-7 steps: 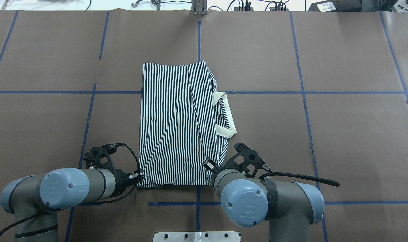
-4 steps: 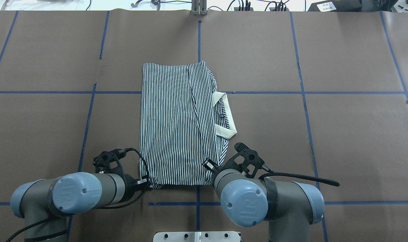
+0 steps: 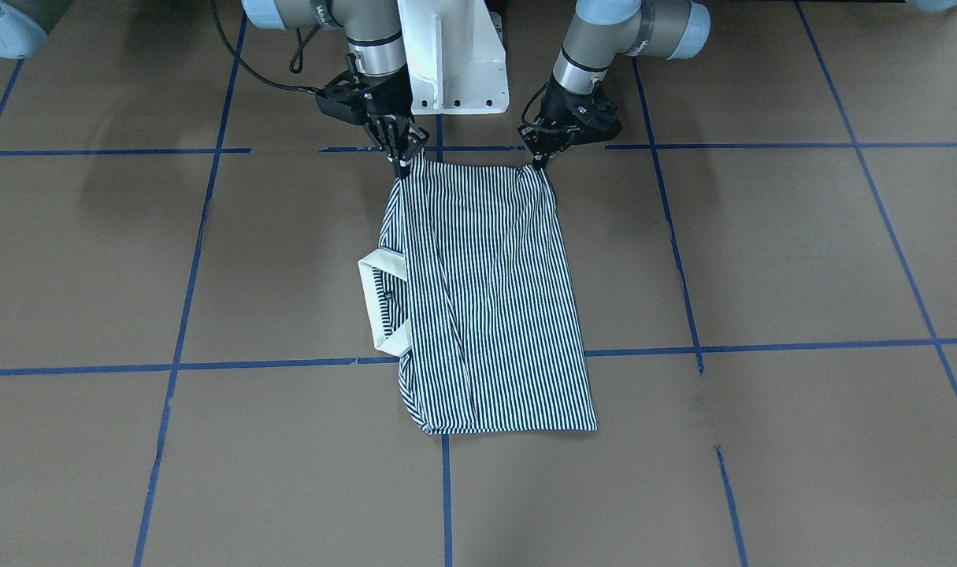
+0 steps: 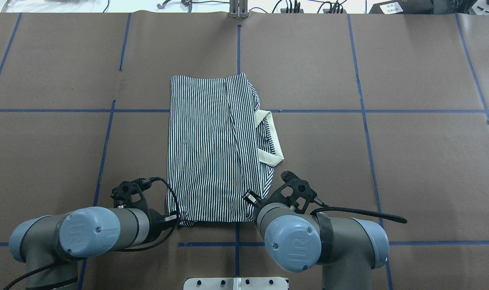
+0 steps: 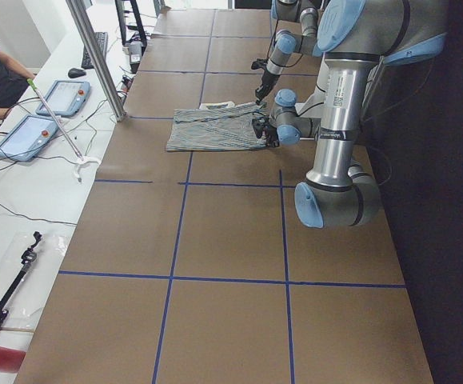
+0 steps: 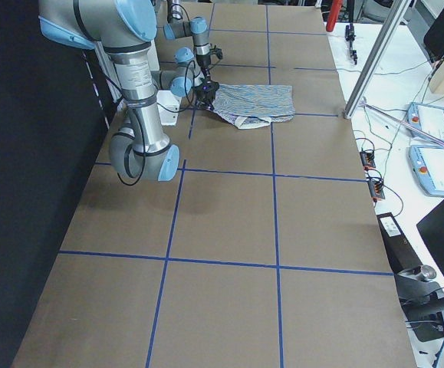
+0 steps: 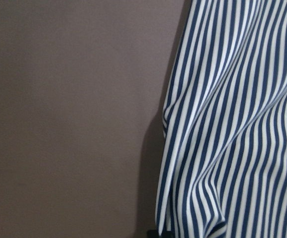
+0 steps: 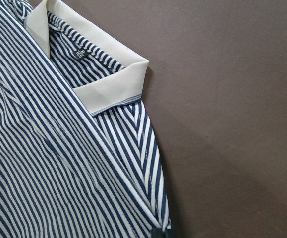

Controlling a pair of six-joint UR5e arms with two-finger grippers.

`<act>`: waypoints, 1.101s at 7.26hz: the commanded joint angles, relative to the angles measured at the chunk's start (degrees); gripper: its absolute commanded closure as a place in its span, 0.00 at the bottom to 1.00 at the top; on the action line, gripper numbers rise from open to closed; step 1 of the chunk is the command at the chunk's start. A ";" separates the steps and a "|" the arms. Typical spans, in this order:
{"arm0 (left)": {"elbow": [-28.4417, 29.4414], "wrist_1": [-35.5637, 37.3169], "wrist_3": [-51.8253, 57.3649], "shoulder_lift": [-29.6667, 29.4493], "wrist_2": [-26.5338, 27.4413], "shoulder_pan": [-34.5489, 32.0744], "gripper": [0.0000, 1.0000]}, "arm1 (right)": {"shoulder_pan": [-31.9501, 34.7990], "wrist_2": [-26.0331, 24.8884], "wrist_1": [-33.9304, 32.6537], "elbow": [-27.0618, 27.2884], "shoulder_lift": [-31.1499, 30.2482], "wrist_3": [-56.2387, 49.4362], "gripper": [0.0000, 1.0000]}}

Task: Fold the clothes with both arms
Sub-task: 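Grasp the shirt's near edge with both grippers, then lift the near edge with both grippers and fold it away from the robot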

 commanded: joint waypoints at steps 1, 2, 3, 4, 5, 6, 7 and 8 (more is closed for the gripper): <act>-4.44 3.65 0.73 0.32 -0.51 -0.43 1.00 | -0.84 -0.09 -0.09 1.95 -0.89 0.43 1.00; -9.00 8.38 0.82 0.32 -1.39 -0.43 1.00 | -2.15 -0.09 -0.26 6.15 -3.24 0.61 1.00; -12.44 10.95 0.82 0.32 -3.14 -0.61 1.00 | -2.43 0.00 -4.79 12.28 -4.49 0.62 1.00; -14.04 12.81 0.82 0.06 -3.33 -0.78 1.00 | -2.43 0.78 -8.75 16.43 -4.41 0.53 1.00; -13.97 13.52 0.82 -0.38 -3.42 -2.26 1.00 | -2.43 0.97 -8.79 17.08 -4.15 0.53 1.00; -14.05 13.62 1.34 -0.81 -3.51 -4.63 1.00 | 1.05 2.01 -8.70 17.18 -3.71 0.35 1.00; -13.36 13.70 3.09 -3.60 -3.51 -7.96 1.00 | 7.00 6.72 -8.27 16.13 -3.01 0.18 1.00; -9.78 13.88 4.85 -7.98 -3.68 -12.34 1.00 | 12.63 10.77 -8.18 11.34 0.48 0.00 1.00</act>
